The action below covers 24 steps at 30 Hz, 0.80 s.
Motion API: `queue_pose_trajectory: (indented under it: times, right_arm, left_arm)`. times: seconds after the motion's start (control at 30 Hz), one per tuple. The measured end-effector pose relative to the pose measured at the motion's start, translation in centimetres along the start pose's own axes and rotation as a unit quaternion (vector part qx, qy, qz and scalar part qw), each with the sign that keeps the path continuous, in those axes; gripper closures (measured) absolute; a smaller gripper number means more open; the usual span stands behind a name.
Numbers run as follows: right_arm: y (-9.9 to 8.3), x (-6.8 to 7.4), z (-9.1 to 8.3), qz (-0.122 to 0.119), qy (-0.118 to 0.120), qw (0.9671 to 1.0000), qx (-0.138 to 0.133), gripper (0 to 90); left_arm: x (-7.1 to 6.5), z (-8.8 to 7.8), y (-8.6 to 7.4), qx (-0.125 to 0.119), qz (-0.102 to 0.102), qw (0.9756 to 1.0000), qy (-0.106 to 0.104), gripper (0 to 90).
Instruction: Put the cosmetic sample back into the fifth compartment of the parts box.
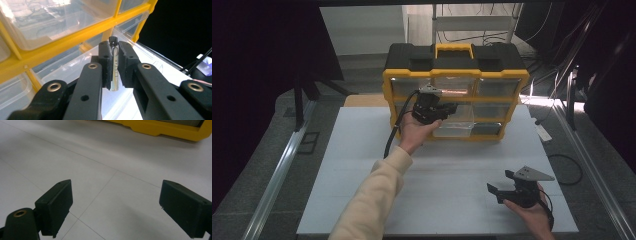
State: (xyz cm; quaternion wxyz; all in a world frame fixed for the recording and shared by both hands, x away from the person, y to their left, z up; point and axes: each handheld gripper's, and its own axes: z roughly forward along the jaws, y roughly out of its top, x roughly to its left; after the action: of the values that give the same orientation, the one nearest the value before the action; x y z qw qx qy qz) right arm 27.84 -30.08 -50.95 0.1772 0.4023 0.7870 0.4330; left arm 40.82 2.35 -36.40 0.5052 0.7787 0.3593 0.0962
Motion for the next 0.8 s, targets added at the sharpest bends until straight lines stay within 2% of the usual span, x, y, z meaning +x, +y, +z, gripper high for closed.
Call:
queue_pose_trajectory:
  times: [0.3, 0.47, 0.5, 0.53, 0.57, 0.63, 0.73, 0.8]
  right_arm:
    - [0.0, 0.0, 0.0, -0.001, 0.000, 1.0000, 0.001, 11.4]
    - [0.0, 0.0, 0.0, 0.000, -0.002, 1.0000, 0.002, 11.4]
    - [0.0, 0.0, 0.0, 0.000, -0.002, 1.0000, 0.001, 11.4]
    - [0.0, 0.0, 0.0, 0.000, -0.002, 1.0000, 0.001, 11.4]
    - [0.0, 0.0, 0.0, 0.000, -0.002, 1.0000, 0.001, 11.4]
    - [0.0, 0.0, 0.0, 0.000, -0.001, 1.0000, 0.000, 11.4]
    - [0.0, 0.0, 0.0, 0.000, 0.000, 1.0000, 0.001, 11.4]
    - [0.0, 0.0, 0.0, 0.000, 0.000, 1.0000, 0.002, 11.4]
  left_arm:
    - [0.1, 0.2, -0.4, 0.009, 0.004, 0.9999, 0.002, 80.0]
    - [0.1, -0.1, -0.3, -0.002, 0.001, 1.0000, -0.003, 78.2]
    - [0.0, -0.2, -0.3, -0.012, 0.006, 0.9999, -0.007, 75.1]
    - [-0.1, -0.3, -0.2, -0.021, 0.011, 0.9997, -0.008, 66.6]
    - [-0.2, -0.3, -0.2, -0.026, 0.012, 0.9995, -0.011, 54.0]
    - [-0.4, -0.5, -0.2, -0.028, 0.016, 0.9995, -0.006, 36.6]
    - [-0.7, -1.0, -0.2, -0.030, 0.021, 0.9991, -0.020, 25.4]
    - [-1.0, -1.3, -0.2, -0.026, 0.029, 0.9992, -0.011, 18.7]
